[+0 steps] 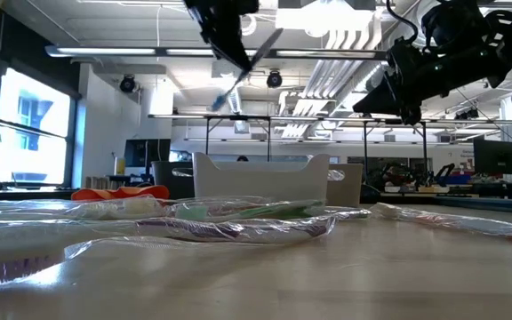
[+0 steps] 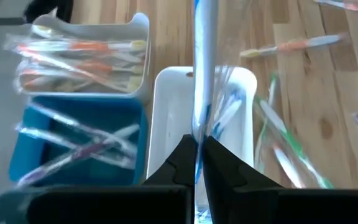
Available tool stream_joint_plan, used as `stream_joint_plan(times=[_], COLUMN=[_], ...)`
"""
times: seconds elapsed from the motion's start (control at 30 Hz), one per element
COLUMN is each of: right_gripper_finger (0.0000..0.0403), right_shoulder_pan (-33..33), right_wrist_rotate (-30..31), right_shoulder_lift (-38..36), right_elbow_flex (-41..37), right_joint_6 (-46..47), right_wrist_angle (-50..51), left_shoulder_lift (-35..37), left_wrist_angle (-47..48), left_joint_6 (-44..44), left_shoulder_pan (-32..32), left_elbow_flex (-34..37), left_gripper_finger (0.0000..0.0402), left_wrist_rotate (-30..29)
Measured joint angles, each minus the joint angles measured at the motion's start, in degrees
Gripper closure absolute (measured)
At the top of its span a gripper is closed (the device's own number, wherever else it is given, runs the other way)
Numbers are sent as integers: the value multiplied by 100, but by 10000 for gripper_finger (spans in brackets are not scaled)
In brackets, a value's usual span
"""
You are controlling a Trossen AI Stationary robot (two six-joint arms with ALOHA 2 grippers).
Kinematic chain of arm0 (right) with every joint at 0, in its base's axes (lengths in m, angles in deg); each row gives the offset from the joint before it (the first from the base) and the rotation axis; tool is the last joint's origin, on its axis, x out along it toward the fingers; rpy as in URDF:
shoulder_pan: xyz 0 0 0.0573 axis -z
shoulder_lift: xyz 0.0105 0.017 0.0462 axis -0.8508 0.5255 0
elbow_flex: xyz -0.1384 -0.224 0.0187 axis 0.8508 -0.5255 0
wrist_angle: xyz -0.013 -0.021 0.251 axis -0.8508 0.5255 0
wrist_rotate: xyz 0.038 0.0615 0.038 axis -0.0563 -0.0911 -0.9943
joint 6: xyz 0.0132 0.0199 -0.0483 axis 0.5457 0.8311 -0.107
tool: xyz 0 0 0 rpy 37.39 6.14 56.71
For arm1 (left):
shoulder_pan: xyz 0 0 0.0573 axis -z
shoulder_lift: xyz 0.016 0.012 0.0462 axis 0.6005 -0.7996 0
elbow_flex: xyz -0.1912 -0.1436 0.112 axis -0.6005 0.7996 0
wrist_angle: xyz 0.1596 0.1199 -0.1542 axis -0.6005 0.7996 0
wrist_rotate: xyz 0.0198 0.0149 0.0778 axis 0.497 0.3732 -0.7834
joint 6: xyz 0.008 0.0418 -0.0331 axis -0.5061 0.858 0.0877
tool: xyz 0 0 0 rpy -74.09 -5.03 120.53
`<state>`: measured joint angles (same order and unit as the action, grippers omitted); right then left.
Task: Pick & Place Toothbrushes
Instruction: Put the blue toothbrush into the white bin
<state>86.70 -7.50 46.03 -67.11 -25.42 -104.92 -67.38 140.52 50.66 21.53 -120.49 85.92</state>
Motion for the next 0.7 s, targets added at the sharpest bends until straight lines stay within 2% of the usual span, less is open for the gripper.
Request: stream_joint_plan(times=[0.13, 0.37, 0.7], right_gripper_finger=[401, 401, 401], right_shoulder_pan=[0, 0, 0], right_wrist_rotate=[285, 303, 303], right_shoulder_lift=[0, 0, 0], right_elbow_flex=[0, 0, 0], right_joint_6=[0, -42, -46], right_wrist_angle=[53, 170, 172], left_shoulder_lift=[-405, -945, -1413], left_wrist_angle=[-269, -241, -274], left_joint_6=[-14, -36, -926], left_shoulder_pan=[0, 0, 0], left_elbow_flex=[2, 4, 4], left_gripper_finger=[395, 395, 395], left_wrist_rotate=[145, 162, 142])
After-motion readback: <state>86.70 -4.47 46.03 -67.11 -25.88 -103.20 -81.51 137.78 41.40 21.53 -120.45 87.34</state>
